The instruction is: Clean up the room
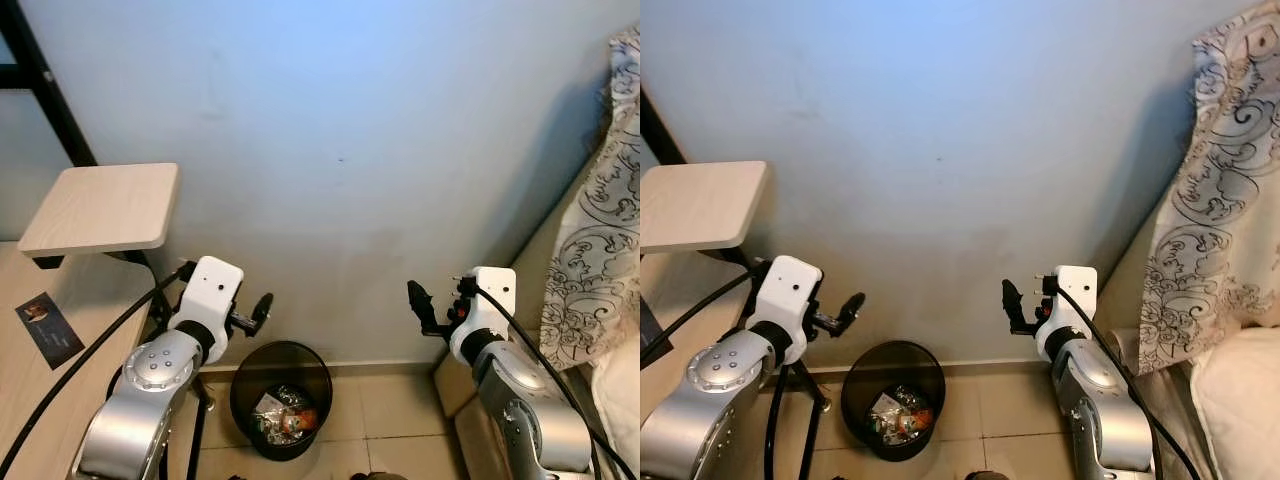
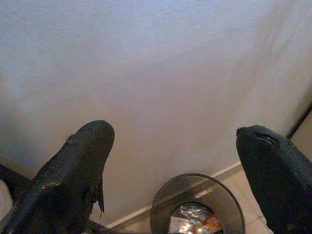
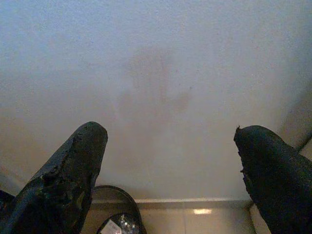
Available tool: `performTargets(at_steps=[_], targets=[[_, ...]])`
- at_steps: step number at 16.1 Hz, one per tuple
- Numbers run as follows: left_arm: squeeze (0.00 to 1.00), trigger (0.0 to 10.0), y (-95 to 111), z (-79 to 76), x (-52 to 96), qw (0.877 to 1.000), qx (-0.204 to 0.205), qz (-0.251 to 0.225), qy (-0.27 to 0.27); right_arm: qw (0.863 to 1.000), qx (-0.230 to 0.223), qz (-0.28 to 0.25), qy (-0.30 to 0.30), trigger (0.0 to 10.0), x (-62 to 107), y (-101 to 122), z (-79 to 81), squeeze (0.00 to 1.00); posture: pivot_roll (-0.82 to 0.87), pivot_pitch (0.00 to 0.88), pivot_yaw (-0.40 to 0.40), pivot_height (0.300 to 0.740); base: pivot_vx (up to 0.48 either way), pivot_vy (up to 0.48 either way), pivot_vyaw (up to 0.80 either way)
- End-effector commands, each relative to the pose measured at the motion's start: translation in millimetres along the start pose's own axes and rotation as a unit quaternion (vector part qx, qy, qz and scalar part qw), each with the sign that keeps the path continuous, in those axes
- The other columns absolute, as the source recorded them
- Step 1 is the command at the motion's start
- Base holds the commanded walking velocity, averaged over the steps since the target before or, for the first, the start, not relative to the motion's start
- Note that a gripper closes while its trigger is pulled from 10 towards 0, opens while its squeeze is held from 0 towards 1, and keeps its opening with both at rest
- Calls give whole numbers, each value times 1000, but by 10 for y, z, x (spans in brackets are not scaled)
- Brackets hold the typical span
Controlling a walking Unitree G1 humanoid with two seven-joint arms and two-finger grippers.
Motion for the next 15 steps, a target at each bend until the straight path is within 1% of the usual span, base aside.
performTargets(at_steps=[1, 4, 5, 6, 9, 11, 12, 15], targets=[[0, 10000, 56, 24, -11, 1000, -4, -8, 10, 1000, 3, 4, -3, 10000, 20, 44, 21, 1000, -69, 0, -18, 740, 0, 0, -800], [0, 10000, 70, 35, -5, 1000, 16, -11, 20, 1000, 8, 5, -6, 10000, 12, 55, 37, 1000, -90, 0, 10, 740, 0, 0, -800], [0, 10000, 59, 26, -2, 1000, -3, -9, 17, 1000, 5, 5, -10, 10000, 5, 66, 35, 1000, -86, 0, 9, 740, 0, 0, -800], [0, 10000, 46, 31, 2, 1000, -13, -5, 17, 1000, 1, 6, -12, 10000, 3, 72, 37, 1000, -86, 0, 9, 740, 0, 0, -800], [0, 10000, 59, 79, 26, 999, -9, -11, 31, 1000, -7, 16, -15, 10000, 30, 26, 31, 1000, -76, 0, 9, 740, 0, 0, -788], [0, 10000, 66, 116, 45, 999, -5, -12, 41, 1000, 4, 16, -17, 10000, 43, 14, 27, 1000, -85, 0, 25, 740, 0, 0, -781], [0, 10000, 65, 129, 52, 999, -3, -11, 44, 1000, 13, 16, -17, 10000, 43, 29, 29, 1000, -75, 0, 19, 740, 0, 0, -781], [0, 10000, 56, 141, 63, 999, -2, -9, 45, 999, 23, 22, -17, 10000, 47, 15, 46, 1000, -80, 0, 22, 740, 0, 0, -775]])
Point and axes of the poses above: a point about 5 cm out from each wrist's last joint towards the gripper, its own x axis pointing back from the gripper into the wrist, its own y axis along the axis of the wrist's last joint, z = x × y, the point moved 4 cm from there along -x, pointing out of the wrist towards the gripper, and after that the axes turned 14 degrees about x, right-handed, at the moved point
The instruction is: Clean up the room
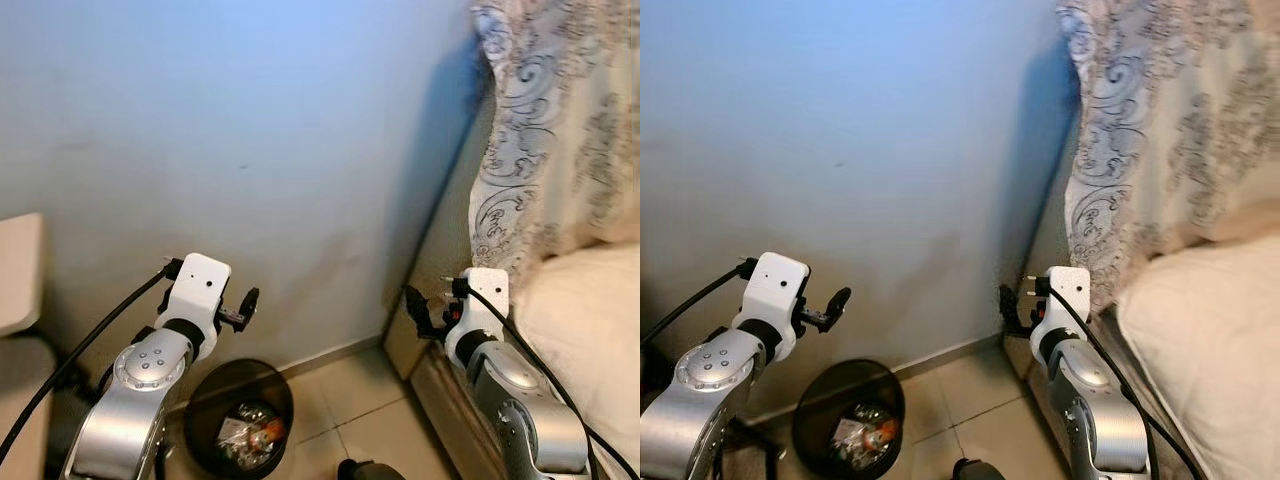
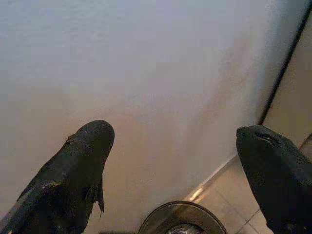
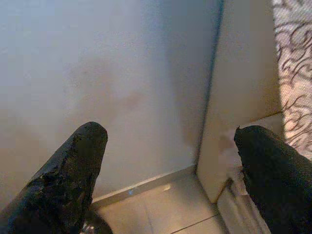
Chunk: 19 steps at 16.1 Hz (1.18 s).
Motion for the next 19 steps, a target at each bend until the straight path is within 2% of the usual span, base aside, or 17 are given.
performTargets(at_steps=[1, 3, 4, 5, 6, 7, 10, 14, 16, 19], targets=[[0, 10000, 38, 26, 27, 1000, 2, -6, 8, 1000, 9, 3, -3, 10000, 20, 2, 0, 1000, -79, 0, 19, 740, 0, 0, -775], [0, 10000, 29, 42, 35, 999, 29, -6, 16, 1000, -3, 0, -9, 10000, 18, 1, -21, 929, -86, 0, 17, 740, 0, 0, -772], [0, 10000, 26, 46, 36, 999, 33, -5, 17, 1000, -6, -1, -10, 10000, 16, 4, -26, 929, -86, 0, 17, 740, 0, 0, -775], [0, 10000, 22, 44, 34, 999, 35, -5, 17, 1000, -11, -6, -12, 10000, 13, 19, -33, 867, -88, 0, 14, 740, 0, 0, -763], [0, 10000, 19, 40, 31, 999, 35, -5, 16, 1000, -18, -11, -14, 10000, 13, 37, -39, 867, -87, 0, 14, 740, 0, 0, -763], [0, 10000, 39, 47, 13, 1000, 19, -13, 17, 1000, -9, -18, -16, 10000, -6, 86, -44, 722, -96, 0, 20, 740, 0, 0, -750], [0, 10000, 78, 44, 0, 1000, 15, -22, 16, 1000, 4, -21, -15, 10000, -20, 121, -38, 725, -97, 0, 18, 740, 0, 0, -752], [0, 10000, 103, 62, -16, 998, 38, -28, 29, 1000, 11, 3, -16, 10000, -16, -10, -36, 753, -90, 0, 15, 740, 0, 0, -753], [0, 10000, 109, 25, -33, 999, 14, -26, 15, 1000, 17, 4, -17, 10000, -30, 4, -39, 745, -88, 0, 20, 740, 0, 0, -750], [0, 10000, 88, 80, -16, 999, 22, -24, 28, 1000, 20, 4, -13, 10000, -27, -10, 2, 737, -83, 0, 17, 740, 0, 0, -750]])
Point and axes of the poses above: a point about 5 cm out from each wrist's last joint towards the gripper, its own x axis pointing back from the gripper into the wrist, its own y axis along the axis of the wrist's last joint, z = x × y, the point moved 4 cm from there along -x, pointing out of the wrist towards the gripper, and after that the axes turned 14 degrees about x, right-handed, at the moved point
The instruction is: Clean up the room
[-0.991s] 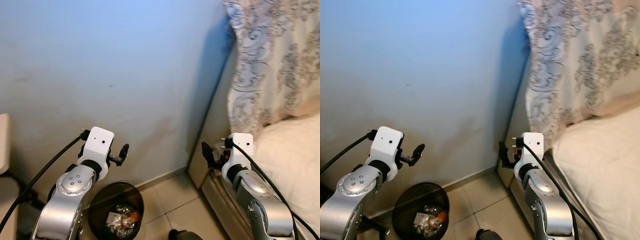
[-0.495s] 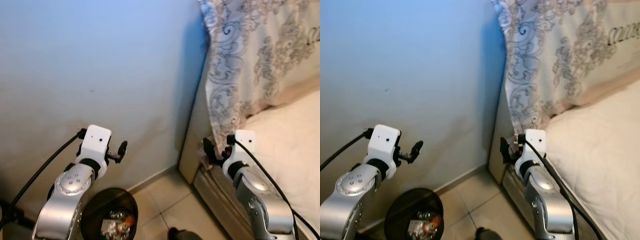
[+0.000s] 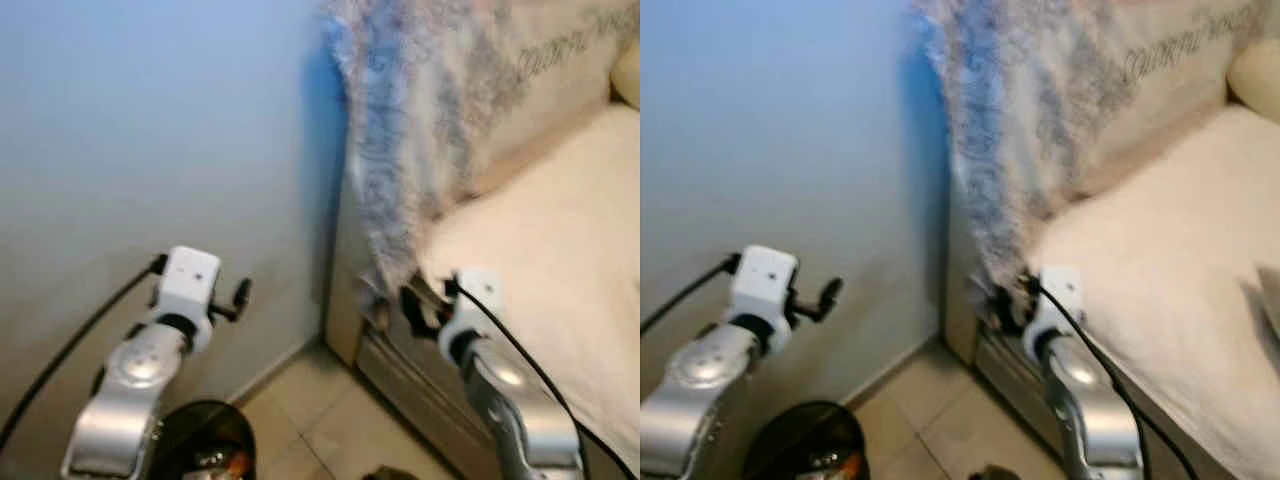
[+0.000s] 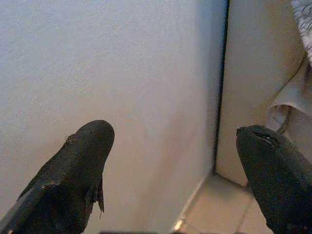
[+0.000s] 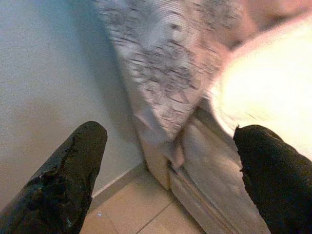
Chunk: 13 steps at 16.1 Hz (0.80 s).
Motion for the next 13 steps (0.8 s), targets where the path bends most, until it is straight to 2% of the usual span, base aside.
performTargets(at_steps=[1, 3, 5, 7, 13], targets=[[0, 10000, 17, -44, -10, 1000, 3, -3, -7, 1000, 3, 6, -16, 10000, 24, -51, -79, 737, -85, 0, 18, 740, 0, 0, -750], [0, 10000, 48, -52, -13, 1000, 11, -7, -10, 1000, 2, 7, -16, 10000, 21, -43, -71, 737, -90, 0, 26, 740, 0, 0, -750], [0, 10000, 29, -58, 3, 1000, -10, -5, -14, 1000, 2, 9, -16, 10000, 27, -39, -68, 729, -77, 0, 13, 740, 0, 0, -747], [0, 10000, 35, -68, -3, 1000, -13, -8, -13, 1000, 6, 16, -16, 10000, 52, -77, -69, 729, -86, 0, 10, 740, 0, 0, -750], [0, 10000, 76, -101, -28, 999, -26, -22, -18, 1000, 12, 11, -24, 10000, 33, -10, -92, 702, -92, 0, 6, 740, 0, 0, -748]])
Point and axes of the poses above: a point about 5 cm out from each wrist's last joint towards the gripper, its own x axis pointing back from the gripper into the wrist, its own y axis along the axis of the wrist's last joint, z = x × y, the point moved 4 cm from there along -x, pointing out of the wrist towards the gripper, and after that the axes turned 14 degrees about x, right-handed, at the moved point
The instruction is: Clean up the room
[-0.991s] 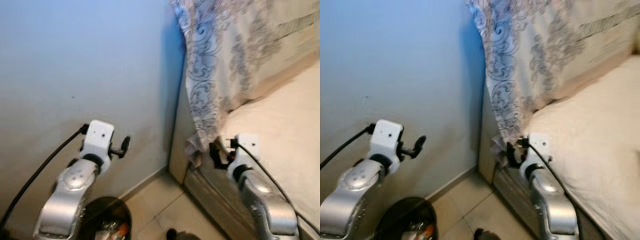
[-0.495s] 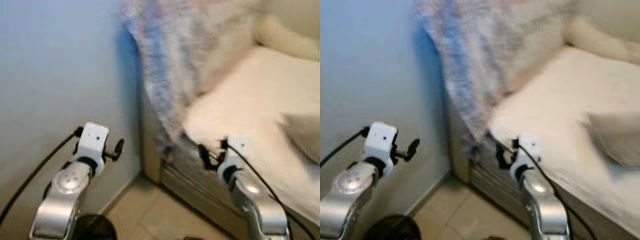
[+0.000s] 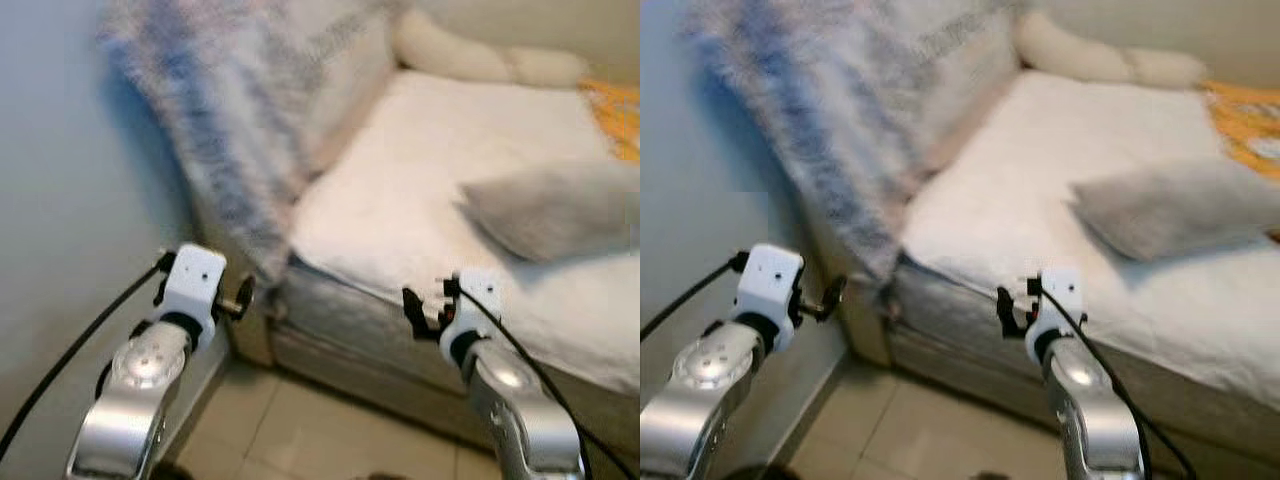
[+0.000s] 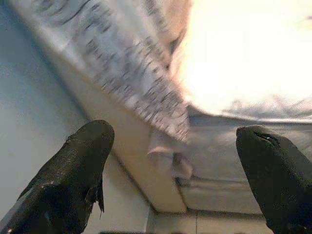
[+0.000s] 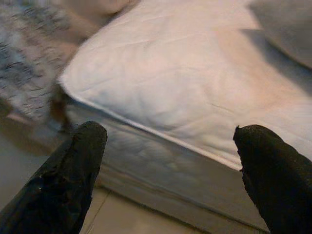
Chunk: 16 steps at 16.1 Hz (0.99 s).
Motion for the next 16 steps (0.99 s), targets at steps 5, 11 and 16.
performTargets(at_steps=[5, 11, 16], targets=[[0, 10000, 31, 4, -28, 1000, -3, -7, -2, 1000, 15, 3, -19, 10000, -32, 43, -79, 580, -96, 0, 12, 740, 0, 0, -740], [0, 10000, 8, 14, -27, 1000, 1, -3, -1, 999, 25, -10, -26, 10000, -30, 91, -103, 90, -99, 0, 14, 740, 230, 0, -654], [0, 10000, 25, 56, -42, 1000, 1, -5, 5, 999, 16, -23, -19, 10000, -55, 142, -86, 0, -96, 0, 18, 740, 307, 0, 0]])
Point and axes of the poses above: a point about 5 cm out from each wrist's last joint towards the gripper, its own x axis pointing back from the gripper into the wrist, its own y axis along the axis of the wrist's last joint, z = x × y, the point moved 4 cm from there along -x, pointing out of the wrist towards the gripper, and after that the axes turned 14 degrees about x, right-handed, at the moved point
